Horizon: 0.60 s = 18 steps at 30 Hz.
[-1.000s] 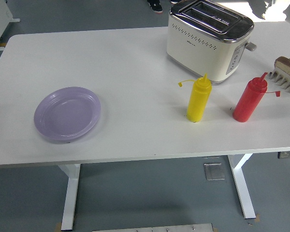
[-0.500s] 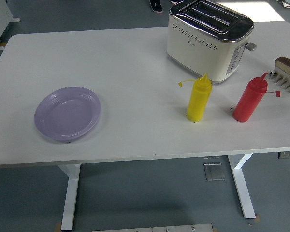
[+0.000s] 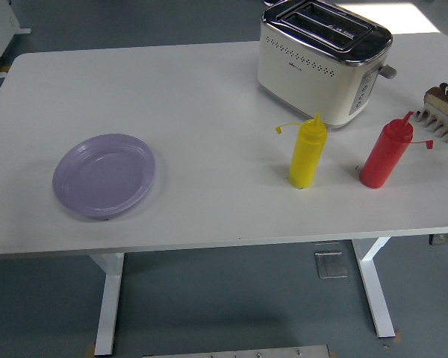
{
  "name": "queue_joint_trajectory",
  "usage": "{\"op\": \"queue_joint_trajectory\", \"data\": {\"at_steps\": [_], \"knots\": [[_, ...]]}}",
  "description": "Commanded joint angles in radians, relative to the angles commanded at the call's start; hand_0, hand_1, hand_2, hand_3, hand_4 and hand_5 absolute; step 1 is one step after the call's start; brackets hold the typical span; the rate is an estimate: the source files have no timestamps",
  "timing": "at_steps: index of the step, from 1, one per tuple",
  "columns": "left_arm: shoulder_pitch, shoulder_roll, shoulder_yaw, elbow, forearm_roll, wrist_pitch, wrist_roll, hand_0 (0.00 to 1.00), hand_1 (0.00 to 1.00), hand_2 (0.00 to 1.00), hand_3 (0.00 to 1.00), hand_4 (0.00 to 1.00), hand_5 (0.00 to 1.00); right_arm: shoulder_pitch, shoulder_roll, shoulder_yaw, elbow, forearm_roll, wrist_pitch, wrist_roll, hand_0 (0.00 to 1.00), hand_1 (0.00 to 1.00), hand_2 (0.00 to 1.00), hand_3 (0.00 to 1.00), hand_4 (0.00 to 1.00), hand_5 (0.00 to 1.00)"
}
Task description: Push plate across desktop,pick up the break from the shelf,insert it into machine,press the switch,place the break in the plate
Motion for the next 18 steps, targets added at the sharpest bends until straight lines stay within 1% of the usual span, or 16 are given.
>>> {"op": "queue_joint_trajectory", "data": {"at_steps": [3, 4, 5, 9, 10, 15, 18], "knots": [[-0.014, -0.005, 0.026, 0.014, 0.001, 0.000, -0.004, 0.804, 0.718, 0.655, 0.666, 0.788, 0.998, 0.004, 0.006, -0.011, -0.020, -0.077, 0.001, -0.006, 0.710, 0.758, 0.802, 0.786, 0.761, 0.171], [-0.018, -0.006, 0.033, 0.019, 0.001, -0.001, -0.005, 0.809, 0.722, 0.657, 0.667, 0.788, 0.998, 0.006, 0.008, -0.014, -0.025, -0.099, 0.001, -0.007, 0.687, 0.750, 0.799, 0.782, 0.759, 0.169], [-0.023, -0.008, 0.042, 0.025, 0.000, 0.000, -0.006, 0.809, 0.722, 0.657, 0.667, 0.788, 0.998, 0.007, 0.011, -0.017, -0.031, -0.123, 0.000, -0.009, 0.687, 0.750, 0.799, 0.782, 0.759, 0.169], [-0.040, -0.013, 0.073, 0.041, -0.002, 0.000, -0.008, 0.809, 0.722, 0.657, 0.667, 0.788, 0.998, 0.010, 0.020, -0.029, -0.042, -0.190, -0.001, -0.014, 0.687, 0.750, 0.799, 0.782, 0.759, 0.169], [-0.043, -0.015, 0.081, 0.044, -0.004, 0.000, -0.008, 0.810, 0.723, 0.659, 0.668, 0.787, 0.998, 0.010, 0.022, -0.031, -0.043, -0.192, -0.001, -0.015, 0.670, 0.743, 0.790, 0.785, 0.752, 0.174], [-0.054, -0.022, 0.114, 0.057, -0.011, 0.000, -0.009, 0.810, 0.723, 0.659, 0.668, 0.787, 0.998, 0.007, 0.030, -0.036, -0.042, -0.188, -0.006, -0.018, 0.670, 0.743, 0.790, 0.785, 0.752, 0.174], [-0.058, -0.027, 0.132, 0.061, -0.016, 0.001, -0.008, 0.810, 0.725, 0.658, 0.668, 0.781, 0.998, 0.005, 0.032, -0.036, -0.037, -0.178, -0.021, -0.015, 0.662, 0.737, 0.783, 0.783, 0.746, 0.185]]}}
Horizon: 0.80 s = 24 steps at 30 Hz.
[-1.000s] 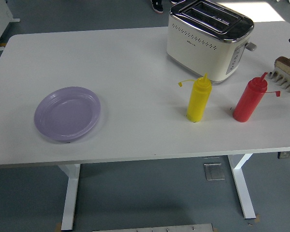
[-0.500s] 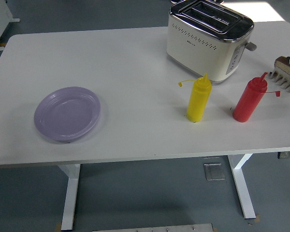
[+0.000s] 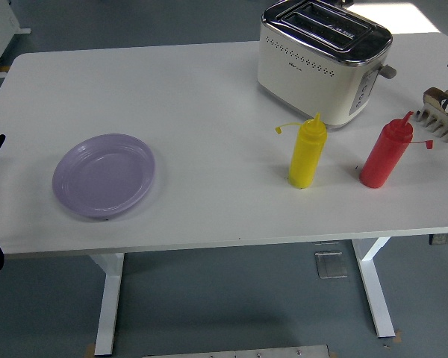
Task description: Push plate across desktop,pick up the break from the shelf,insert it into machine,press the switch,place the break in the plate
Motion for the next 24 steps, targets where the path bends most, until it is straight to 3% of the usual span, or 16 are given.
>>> {"op": "queue_joint_trajectory", "data": {"at_steps": [11, 21, 22, 24], "knots": [[-0.001, -0.006, 0.015, 0.005, -0.012, 0.000, 0.001, 0.810, 0.725, 0.662, 0.671, 0.775, 0.998, -0.006, -0.001, -0.012, 0.007, 0.015, -0.035, 0.005, 0.641, 0.721, 0.768, 0.779, 0.737, 0.184], [-0.027, -0.010, 0.033, 0.040, -0.011, -0.007, 0.006, 0.810, 0.727, 0.663, 0.671, 0.775, 0.998, 0.020, 0.013, -0.056, -0.068, 0.021, -0.062, -0.004, 0.587, 0.678, 0.725, 0.763, 0.723, 0.174], [-0.031, -0.011, 0.036, 0.044, -0.010, -0.008, 0.007, 0.810, 0.728, 0.664, 0.672, 0.774, 0.998, 0.023, 0.014, -0.061, -0.076, 0.023, -0.065, -0.006, 0.554, 0.643, 0.679, 0.715, 0.698, 0.159], [-0.039, -0.013, 0.045, 0.052, -0.009, -0.010, 0.010, 0.810, 0.728, 0.664, 0.672, 0.774, 0.998, 0.032, 0.017, -0.071, -0.094, 0.027, -0.073, -0.009, 0.554, 0.643, 0.679, 0.715, 0.698, 0.159]]}}
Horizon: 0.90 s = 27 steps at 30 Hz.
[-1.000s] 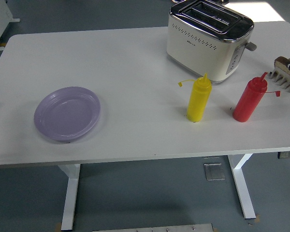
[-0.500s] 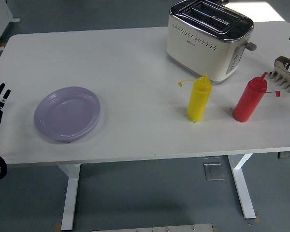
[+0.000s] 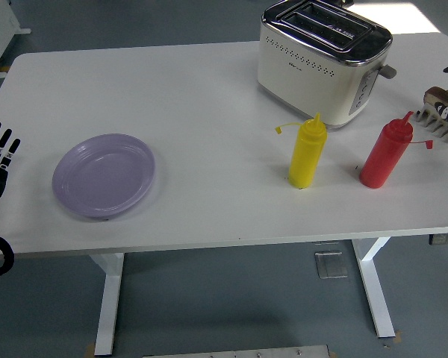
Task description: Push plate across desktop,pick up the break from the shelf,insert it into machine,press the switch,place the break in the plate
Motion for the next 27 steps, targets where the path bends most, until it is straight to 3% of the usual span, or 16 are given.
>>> {"op": "queue_joint_trajectory", "data": {"at_steps": [3, 4, 9, 10, 27], "knots": [[-0.010, -0.004, 0.011, 0.009, 0.001, -0.003, 0.003, 0.810, 0.728, 0.664, 0.672, 0.774, 0.998, 0.008, 0.003, -0.013, -0.020, 0.005, -0.009, -0.003, 0.554, 0.643, 0.679, 0.715, 0.698, 0.159], [-0.012, -0.006, 0.013, 0.011, 0.002, -0.003, 0.003, 0.810, 0.729, 0.664, 0.672, 0.772, 0.998, 0.010, 0.005, -0.016, -0.025, 0.005, -0.011, -0.004, 0.517, 0.590, 0.612, 0.655, 0.663, 0.147], [-0.023, -0.014, 0.037, 0.021, -0.001, -0.005, 0.006, 0.810, 0.729, 0.664, 0.672, 0.772, 0.998, 0.016, 0.009, -0.029, -0.048, 0.007, -0.027, -0.009, 0.517, 0.590, 0.612, 0.655, 0.663, 0.147], [-0.024, -0.016, 0.041, 0.022, -0.002, -0.005, 0.007, 0.809, 0.729, 0.665, 0.673, 0.770, 0.998, 0.017, 0.009, -0.030, -0.050, 0.007, -0.029, -0.009, 0.495, 0.563, 0.558, 0.600, 0.637, 0.130], [-0.053, -0.037, 0.136, 0.046, -0.027, -0.008, 0.011, 0.808, 0.729, 0.666, 0.674, 0.769, 0.998, 0.029, 0.016, -0.054, -0.086, -0.002, -0.065, -0.018, 0.471, 0.544, 0.527, 0.529, 0.546, 0.063]]}}
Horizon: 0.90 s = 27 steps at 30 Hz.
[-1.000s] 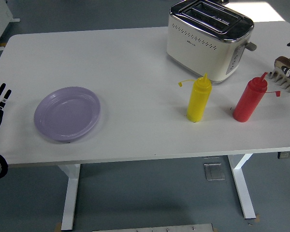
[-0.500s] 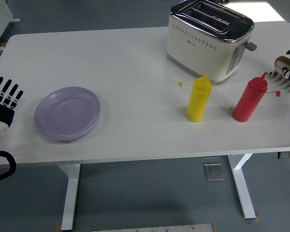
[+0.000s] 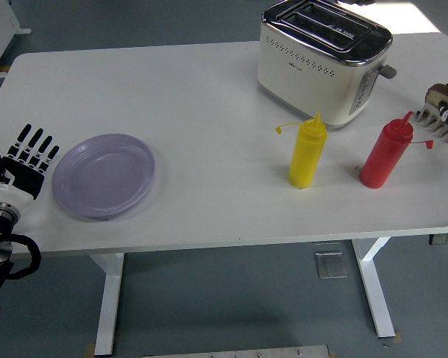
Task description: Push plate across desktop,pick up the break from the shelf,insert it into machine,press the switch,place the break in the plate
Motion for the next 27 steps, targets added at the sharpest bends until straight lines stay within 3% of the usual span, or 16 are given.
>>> {"op": "queue_joint_trajectory", "data": {"at_steps": [1, 6, 7, 24, 25, 27], "knots": [[-0.001, -0.001, 0.006, 0.000, -0.002, 0.000, 0.000, 0.809, 0.729, 0.666, 0.673, 0.770, 0.998, 0.000, 0.000, -0.001, -0.001, 0.001, -0.002, -0.001, 0.464, 0.537, 0.517, 0.502, 0.417, 0.002], [-0.009, -0.005, 0.038, 0.003, -0.012, 0.000, 0.001, 0.809, 0.729, 0.666, 0.673, 0.770, 0.998, 0.004, 0.002, -0.010, -0.006, 0.002, -0.010, -0.004, 0.464, 0.537, 0.517, 0.502, 0.417, 0.002], [-0.010, -0.005, 0.045, 0.004, -0.014, 0.000, 0.001, 0.809, 0.729, 0.666, 0.672, 0.770, 0.998, 0.004, 0.003, -0.011, -0.007, 0.003, -0.011, -0.004, 0.455, 0.531, 0.508, 0.480, 0.305, 0.002], [-0.029, -0.014, 0.124, 0.003, -0.044, 0.000, 0.004, 0.809, 0.730, 0.667, 0.672, 0.771, 0.998, 0.008, 0.005, -0.016, -0.004, 0.009, -0.033, -0.013, 0.440, 0.518, 0.499, 0.464, 0.305, 0.002], [-0.030, -0.014, 0.129, 0.002, -0.046, 0.000, 0.004, 0.810, 0.730, 0.667, 0.672, 0.770, 0.998, 0.008, 0.005, -0.017, -0.003, 0.011, -0.035, -0.014, 0.424, 0.510, 0.484, 0.427, 0.186, 0.002], [-0.033, -0.014, 0.138, 0.000, -0.048, 0.001, 0.005, 0.810, 0.730, 0.667, 0.672, 0.770, 0.998, 0.008, 0.005, -0.019, -0.003, 0.013, -0.037, -0.016, 0.424, 0.510, 0.484, 0.427, 0.186, 0.002]]}}
